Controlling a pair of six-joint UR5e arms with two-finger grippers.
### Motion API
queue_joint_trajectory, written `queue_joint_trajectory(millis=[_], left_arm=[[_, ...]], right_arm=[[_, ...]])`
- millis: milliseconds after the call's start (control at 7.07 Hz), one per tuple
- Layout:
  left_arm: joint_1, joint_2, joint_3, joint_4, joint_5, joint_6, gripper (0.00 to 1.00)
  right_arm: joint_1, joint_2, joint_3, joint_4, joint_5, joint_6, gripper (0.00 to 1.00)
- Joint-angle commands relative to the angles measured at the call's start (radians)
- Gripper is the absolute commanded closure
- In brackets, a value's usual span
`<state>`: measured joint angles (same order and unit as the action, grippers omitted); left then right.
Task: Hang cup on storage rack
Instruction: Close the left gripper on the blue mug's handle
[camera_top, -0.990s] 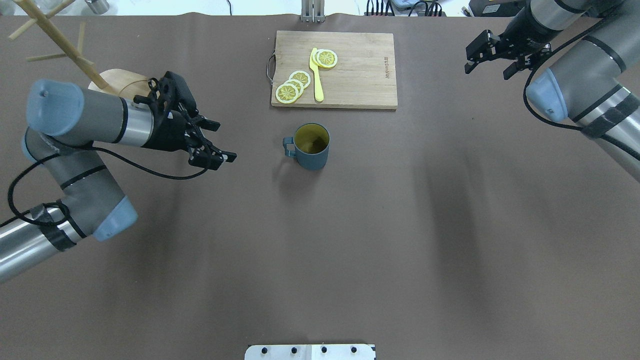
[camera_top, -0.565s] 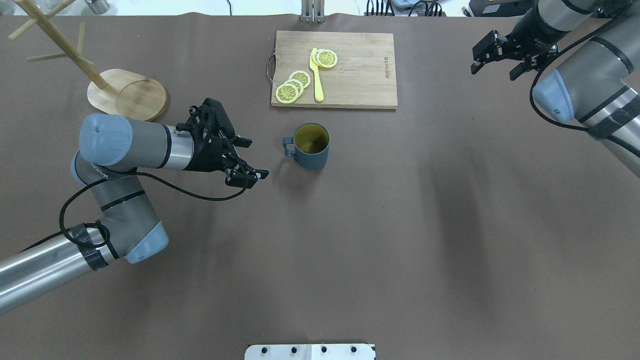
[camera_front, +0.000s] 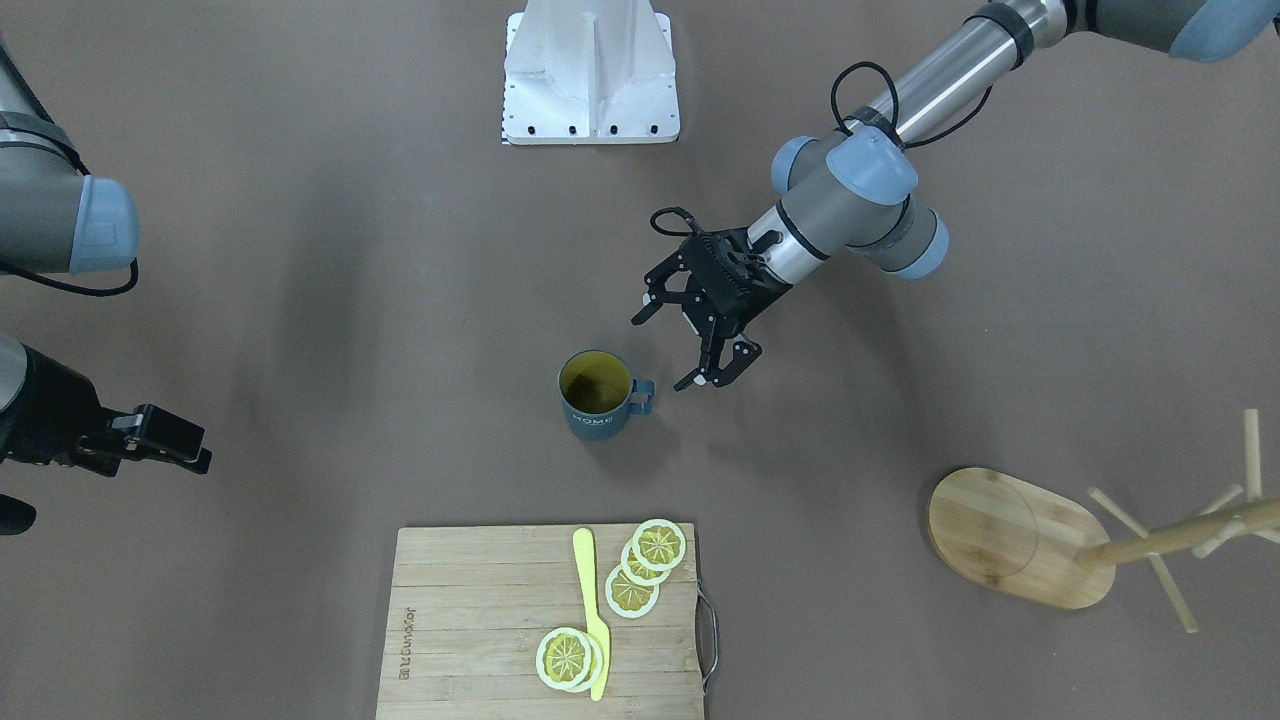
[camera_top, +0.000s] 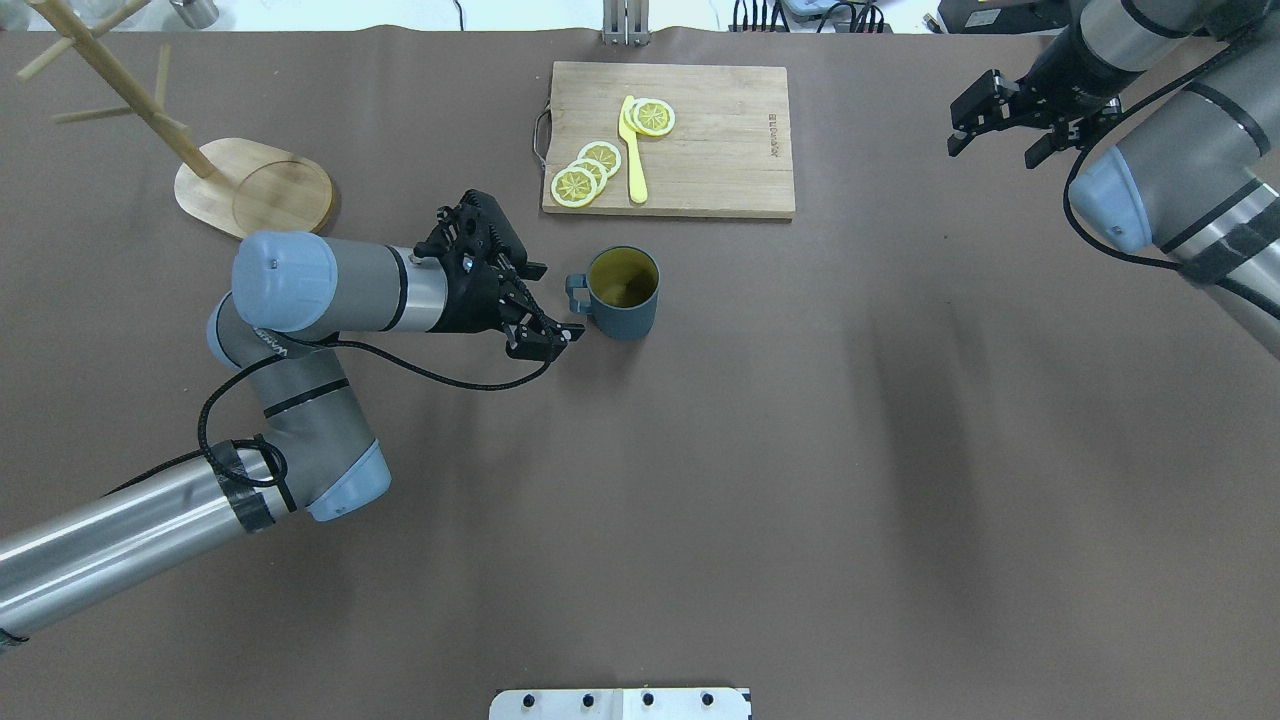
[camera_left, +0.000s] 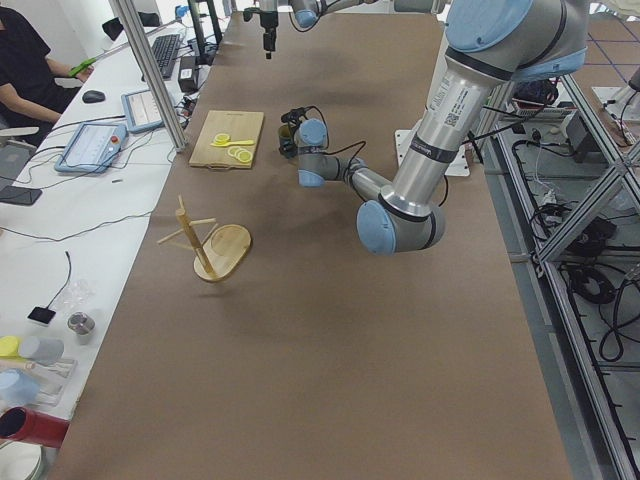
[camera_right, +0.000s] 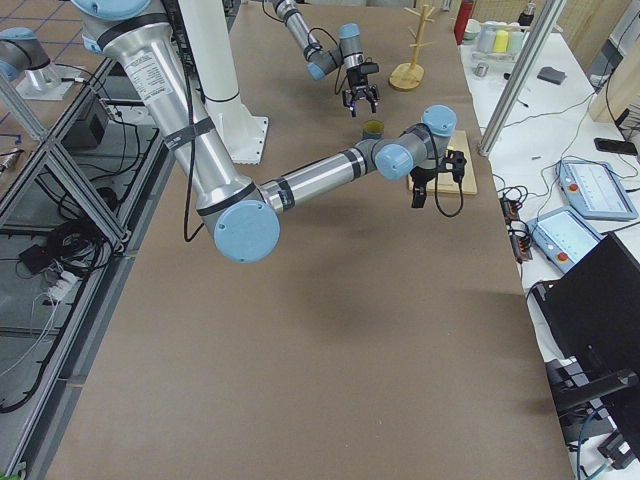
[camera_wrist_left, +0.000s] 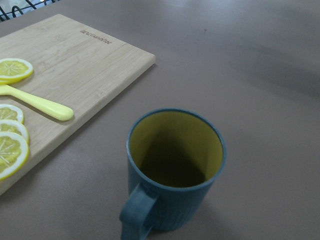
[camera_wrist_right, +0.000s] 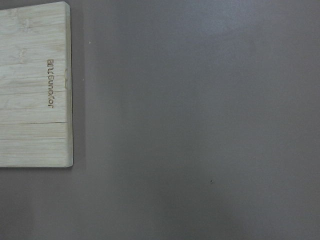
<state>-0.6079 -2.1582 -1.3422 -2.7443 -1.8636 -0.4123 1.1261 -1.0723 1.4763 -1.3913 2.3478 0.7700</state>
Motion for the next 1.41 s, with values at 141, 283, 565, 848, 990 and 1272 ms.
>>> queue_joint_trajectory(millis=[141,283,565,848,990,1272], left_arm=[[0.000,-0.035,0.040,0.000,0.053,0.000,0.03],[0.000,-0.064,0.079,0.000,0.061,0.000,0.03],[0.010,-0.069,0.101,-0.012,0.061,0.000,0.03],[0.017,-0.068,0.130,-0.048,0.061,0.000,0.03],[0.019,-0.069,0.129,-0.049,0.061,0.000,0.03],[0.025,-0.069,0.129,-0.051,0.061,0.001,0.03]], right_arm=[[-0.015,0.009,0.001,0.000,-0.008,0.000,0.00],[-0.020,0.011,0.001,0.000,-0.010,0.000,0.00],[-0.022,0.012,0.001,0.000,-0.012,0.002,0.00],[-0.023,0.012,-0.002,0.000,-0.012,0.002,0.00],[-0.025,0.014,-0.001,0.000,-0.012,0.002,0.00],[-0.026,0.014,-0.001,0.000,-0.012,0.002,0.00]])
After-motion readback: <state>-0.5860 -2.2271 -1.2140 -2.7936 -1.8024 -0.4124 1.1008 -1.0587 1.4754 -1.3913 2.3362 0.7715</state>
